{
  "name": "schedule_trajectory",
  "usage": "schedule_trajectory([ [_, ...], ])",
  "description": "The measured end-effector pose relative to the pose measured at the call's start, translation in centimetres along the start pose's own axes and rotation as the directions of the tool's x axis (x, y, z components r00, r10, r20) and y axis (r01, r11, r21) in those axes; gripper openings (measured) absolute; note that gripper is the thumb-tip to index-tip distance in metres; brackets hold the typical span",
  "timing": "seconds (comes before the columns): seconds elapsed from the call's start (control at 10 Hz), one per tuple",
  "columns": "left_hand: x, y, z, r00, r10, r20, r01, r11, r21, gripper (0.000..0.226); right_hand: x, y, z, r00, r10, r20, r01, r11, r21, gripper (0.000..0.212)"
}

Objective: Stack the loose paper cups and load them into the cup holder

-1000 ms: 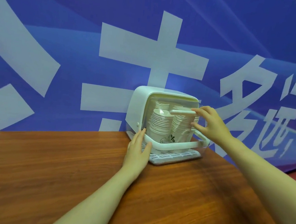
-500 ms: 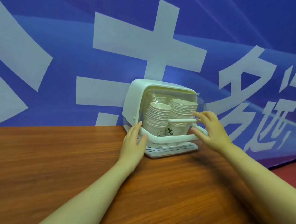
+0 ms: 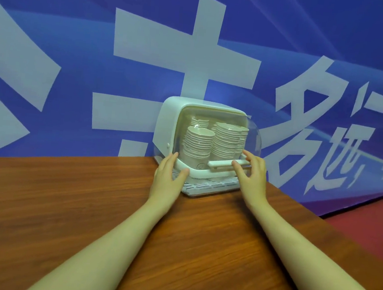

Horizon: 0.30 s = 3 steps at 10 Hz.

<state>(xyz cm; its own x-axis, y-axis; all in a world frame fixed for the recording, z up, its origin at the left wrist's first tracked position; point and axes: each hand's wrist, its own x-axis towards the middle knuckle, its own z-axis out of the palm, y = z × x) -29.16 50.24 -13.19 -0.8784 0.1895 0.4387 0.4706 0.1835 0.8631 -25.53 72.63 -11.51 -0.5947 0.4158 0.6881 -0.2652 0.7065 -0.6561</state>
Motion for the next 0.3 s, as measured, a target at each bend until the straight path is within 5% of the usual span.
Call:
schedule_trajectory([
  [0.2, -0.8, 1.0, -0.4, 0.999, -0.039, 0.004, 0.039, 0.997, 0.07, 0.057, -1.2, -3.8, -1.6, 0.965, 0.158, 0.209, -0.127, 0.98, -0.154, 0.06],
  [0.3, -1.7, 1.8, -1.2, 0.99, -0.121, 0.079, 0.111, 0.987, 0.114, 0.061, -3.1, -7.5, -2.7, 0.958, 0.12, 0.261, -0.082, 0.985, -0.153, 0.062],
])
